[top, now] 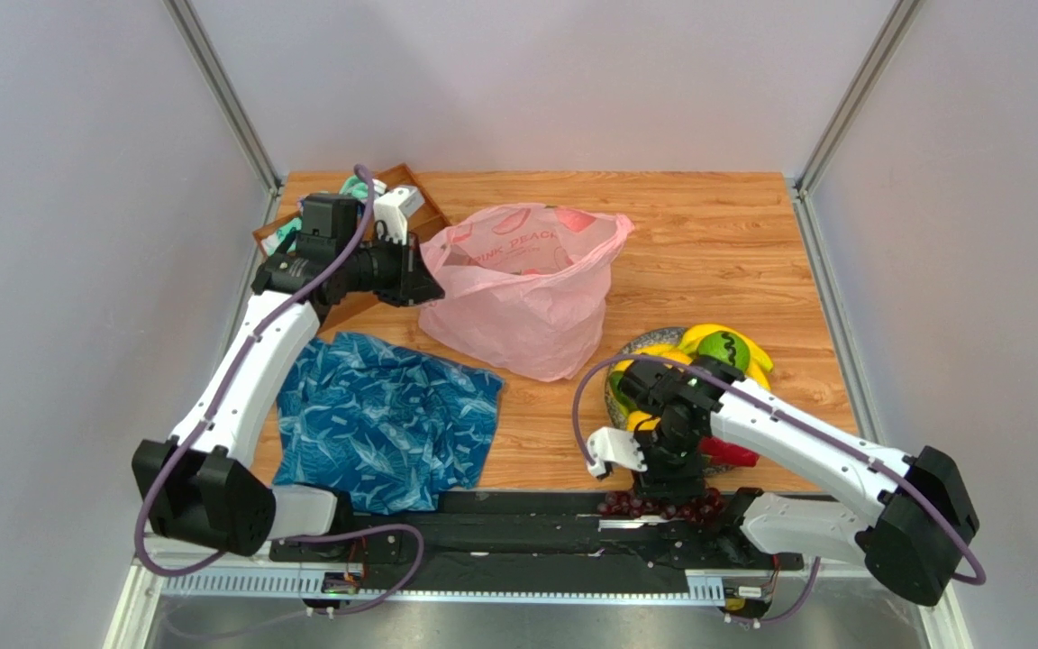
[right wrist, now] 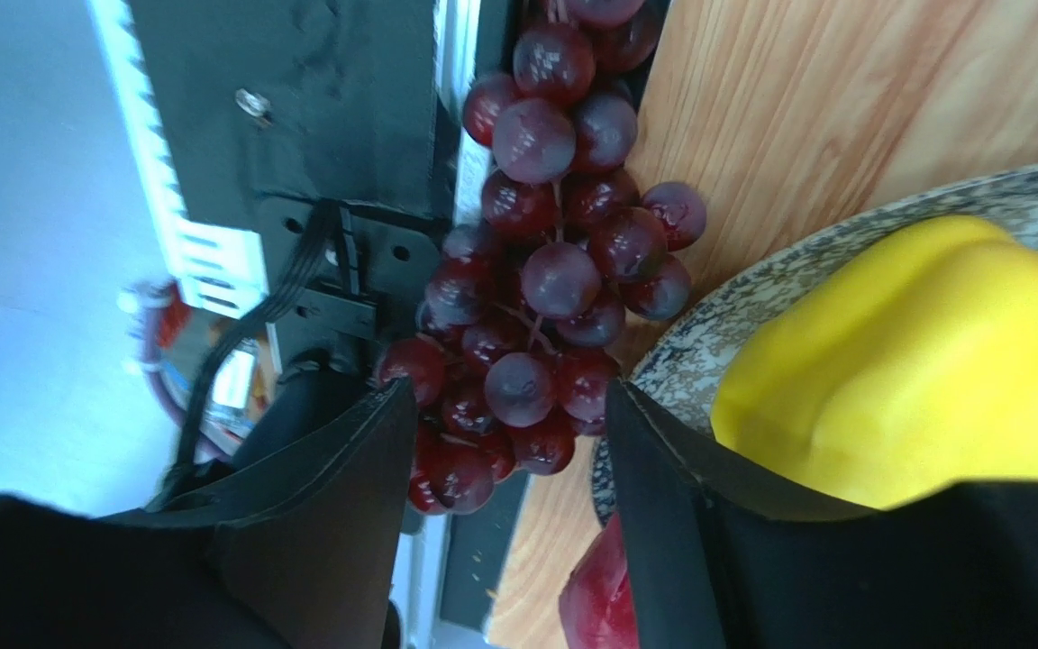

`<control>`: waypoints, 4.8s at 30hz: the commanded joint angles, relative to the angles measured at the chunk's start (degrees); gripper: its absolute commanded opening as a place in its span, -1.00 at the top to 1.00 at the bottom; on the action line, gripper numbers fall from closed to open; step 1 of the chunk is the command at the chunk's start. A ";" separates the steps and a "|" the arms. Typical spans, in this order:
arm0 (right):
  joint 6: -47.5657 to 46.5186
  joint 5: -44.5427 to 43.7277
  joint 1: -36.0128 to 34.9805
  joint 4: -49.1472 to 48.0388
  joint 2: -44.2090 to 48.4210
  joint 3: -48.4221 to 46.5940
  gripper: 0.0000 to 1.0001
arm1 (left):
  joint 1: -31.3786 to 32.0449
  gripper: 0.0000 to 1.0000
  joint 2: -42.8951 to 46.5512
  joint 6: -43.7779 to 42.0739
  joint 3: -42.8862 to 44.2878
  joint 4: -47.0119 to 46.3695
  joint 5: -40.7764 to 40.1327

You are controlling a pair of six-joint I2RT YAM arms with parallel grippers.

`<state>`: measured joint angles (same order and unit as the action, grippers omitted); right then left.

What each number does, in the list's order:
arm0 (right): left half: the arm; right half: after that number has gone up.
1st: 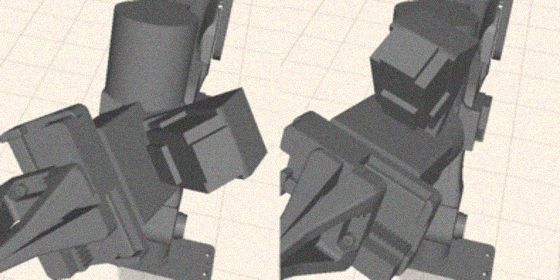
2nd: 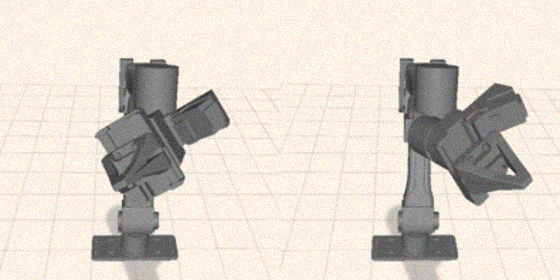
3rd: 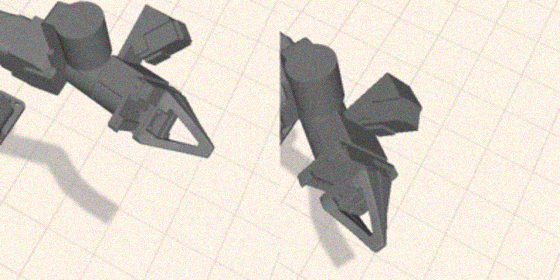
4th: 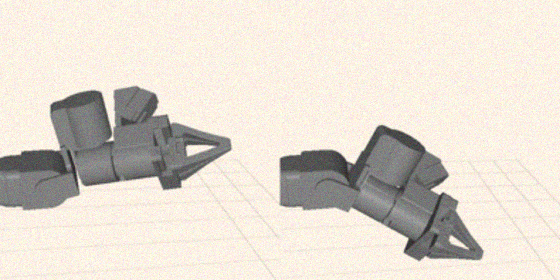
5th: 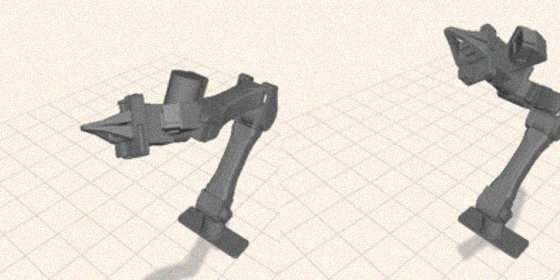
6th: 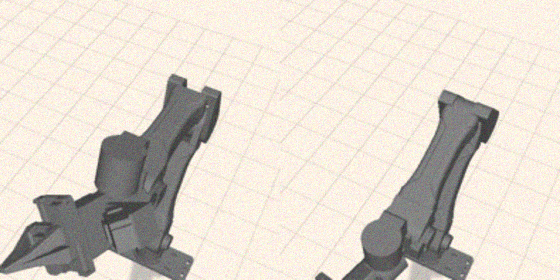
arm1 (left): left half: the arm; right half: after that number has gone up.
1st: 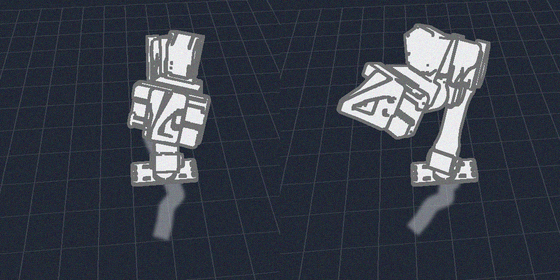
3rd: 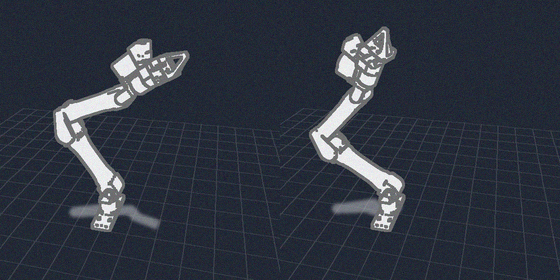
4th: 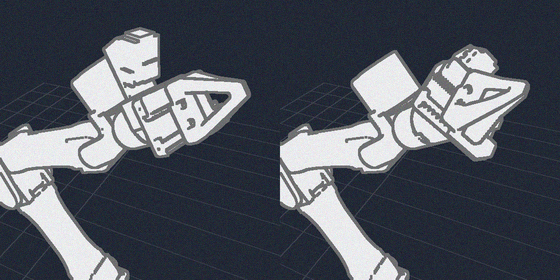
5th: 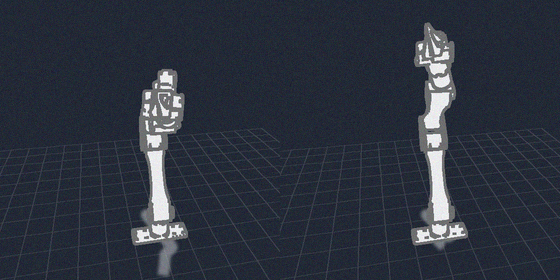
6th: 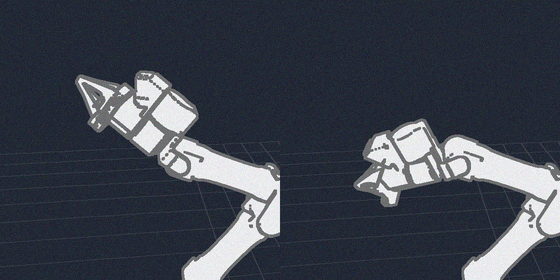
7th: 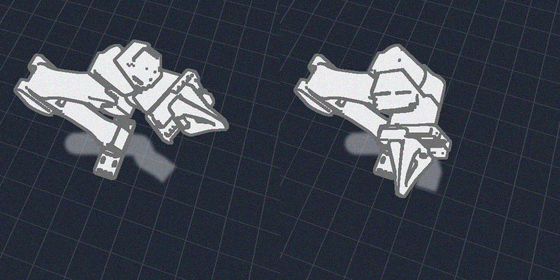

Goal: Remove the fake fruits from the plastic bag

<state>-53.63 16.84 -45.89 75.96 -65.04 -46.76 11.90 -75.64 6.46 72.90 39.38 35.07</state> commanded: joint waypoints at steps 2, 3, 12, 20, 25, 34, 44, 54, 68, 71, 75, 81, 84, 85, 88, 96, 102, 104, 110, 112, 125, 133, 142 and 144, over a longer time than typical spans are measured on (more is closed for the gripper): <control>2.38 -10.41 -3.59 -8.01 -2.28 4.04 -0.18 | -1.52 1.00 5.58 -0.83 -2.15 -1.50 0.17; 2.56 -11.99 -4.03 -8.55 -3.07 4.40 -0.18 | -1.79 1.00 6.28 -0.83 -2.41 -1.58 0.17; 0.72 -8.25 -4.82 -5.32 -4.14 1.87 0.98 | -2.67 1.00 6.91 -1.27 -1.10 -0.88 0.35; -0.25 4.25 -4.74 13.75 3.07 -20.36 1.00 | -2.76 1.00 4.27 -1.27 0.04 -1.41 0.79; 0.36 1.37 -4.74 18.69 3.34 -29.51 1.00 | -2.76 1.00 2.42 -0.48 1.10 -1.58 1.93; -3.94 -11.83 -3.68 19.13 4.22 -30.49 1.00 | -2.67 1.00 1.28 0.31 1.80 -1.93 2.90; -10.26 -19.91 2.89 19.49 7.02 -27.51 1.00 | -2.76 1.00 1.10 0.57 1.19 -2.55 3.16; -14.84 -19.48 15.12 18.61 7.03 -25.83 1.00 | -2.67 1.00 0.75 0.84 1.36 -3.08 3.34; -14.31 -20.79 16.97 16.06 10.71 -16.35 1.00 | -2.76 1.00 0.66 1.01 0.93 -3.25 3.43; -14.31 -21.32 17.06 14.65 11.33 -14.94 1.00 | -2.76 1.00 0.66 1.01 0.75 -3.34 3.43; -13.96 -22.03 17.24 13.43 11.42 -13.45 0.99 | -2.67 1.00 0.40 1.01 0.92 -3.34 3.34; -13.35 -24.49 18.55 8.77 11.16 -10.98 1.00 | -2.76 1.00 -0.39 1.19 1.45 -3.43 3.51; -12.91 -24.75 18.99 7.80 10.46 -10.37 0.86 | -2.67 1.00 -0.65 1.28 1.89 -3.34 3.51; -12.73 -24.75 19.34 7.80 10.19 -10.19 0.77 | -2.67 1.00 -0.74 1.28 1.89 -3.34 3.51; -12.38 -24.49 19.43 7.88 10.10 -10.19 0.72 | -2.76 1.00 -0.57 1.28 1.45 -3.43 3.60; -12.47 -23.96 19.35 8.32 10.46 -9.58 0.67 | -2.76 1.00 -0.83 1.45 1.19 -3.69 3.78; -12.47 -23.61 19.35 8.15 10.89 -9.05 0.41 | -2.67 1.00 -0.83 1.45 1.01 -3.78 3.78; -12.47 -24.05 19.35 7.97 10.98 -8.70 0.30 | -2.67 1.00 -0.83 1.45 0.93 -3.87 3.78; -12.12 -24.22 19.43 7.53 11.69 -8.17 0.23 | -2.67 1.00 -0.74 1.54 0.92 -3.87 3.95; -11.94 -24.22 19.43 7.62 11.68 -8.08 0.22 | -2.67 1.00 -0.65 1.63 0.66 -3.78 3.95; -11.77 -25.28 19.35 6.57 11.68 -8.61 -0.01 | -2.67 1.00 -0.13 1.71 0.31 -3.87 3.95; -11.68 -25.45 19.35 6.13 12.12 -8.78 -0.05 | -2.67 1.00 -0.39 1.80 0.66 -3.87 4.22; -11.77 -26.33 19.61 5.52 17.21 -12.82 -0.64 | -2.67 -0.64 0.14 0.93 1.71 -2.82 2.73; -11.15 -27.55 19.87 1.24 20.29 -12.91 -0.96 | -2.76 -0.98 0.23 0.14 2.76 -1.50 1.67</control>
<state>-65.63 -8.03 -26.57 77.91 -49.74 -56.60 9.58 -76.20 7.33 72.55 37.54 37.65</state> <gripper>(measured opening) 0.857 0.843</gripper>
